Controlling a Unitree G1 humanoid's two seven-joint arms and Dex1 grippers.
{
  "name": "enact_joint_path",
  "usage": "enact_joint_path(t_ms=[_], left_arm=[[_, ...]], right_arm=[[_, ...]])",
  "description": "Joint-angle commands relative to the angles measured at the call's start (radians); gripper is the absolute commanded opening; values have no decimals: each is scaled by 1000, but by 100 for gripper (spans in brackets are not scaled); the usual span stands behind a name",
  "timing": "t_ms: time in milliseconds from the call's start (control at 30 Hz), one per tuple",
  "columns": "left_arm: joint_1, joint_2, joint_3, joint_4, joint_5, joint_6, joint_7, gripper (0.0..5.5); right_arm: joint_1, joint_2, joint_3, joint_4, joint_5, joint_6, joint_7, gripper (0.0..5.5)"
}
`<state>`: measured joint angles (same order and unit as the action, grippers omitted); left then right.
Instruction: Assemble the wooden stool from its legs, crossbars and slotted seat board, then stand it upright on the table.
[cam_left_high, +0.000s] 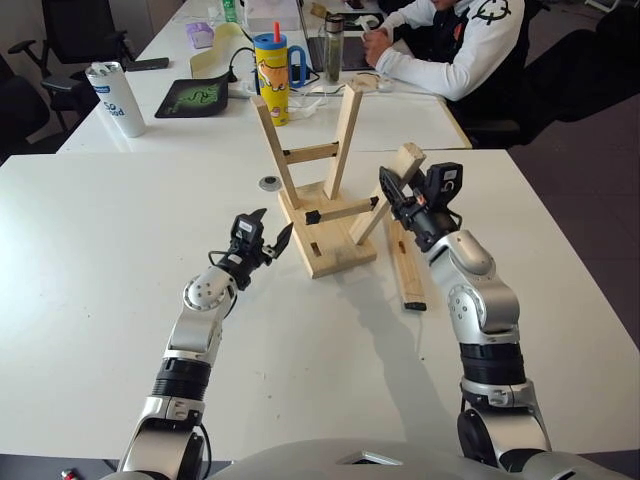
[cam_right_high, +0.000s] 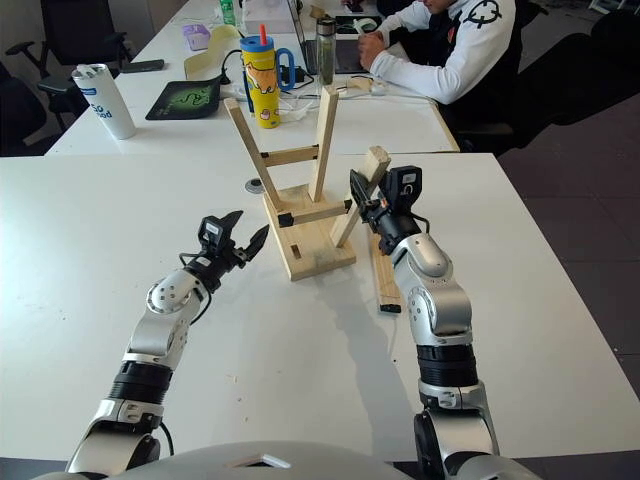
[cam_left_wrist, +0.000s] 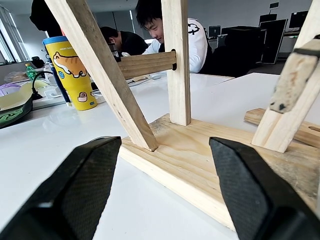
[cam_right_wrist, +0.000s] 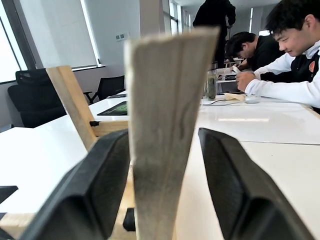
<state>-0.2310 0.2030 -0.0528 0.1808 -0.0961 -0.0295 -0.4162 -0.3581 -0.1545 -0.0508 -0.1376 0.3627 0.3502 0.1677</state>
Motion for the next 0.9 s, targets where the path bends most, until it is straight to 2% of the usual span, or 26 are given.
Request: enact_joint_path(t_ms=[33,167,267,367,433,500,667,900], left_arm=[[-10,5,2,7,7,-3,2,327],[-8,7,-1,10,10,-6,1,327],[-5,9,0,9,9,-8,-1,327],[-5,12,3,12,8,-9,-1,327],[-7,13,5,15,8,-10,1,327],[-8,13,6,18,8,-13,2,327],[14,21,14,8,4,-13,2,327],[17,13,19,5,1,-13,6,327]], right_arm=[[-76,9,-49,-44,12,-25,-20,249],[-149,0,-89,-77,13,-32,-41,249],[-249,-53,-146,-85,-96,-110,-131,249],[-311,-129,-213,35,-184,-84,-226,249],[-291,-153,-231,147,-186,26,-235,249],[-239,-140,-221,211,-160,159,-211,249],[-48,-80,-129,191,-165,310,-166,249],[38,-28,-56,79,-143,488,-131,356]])
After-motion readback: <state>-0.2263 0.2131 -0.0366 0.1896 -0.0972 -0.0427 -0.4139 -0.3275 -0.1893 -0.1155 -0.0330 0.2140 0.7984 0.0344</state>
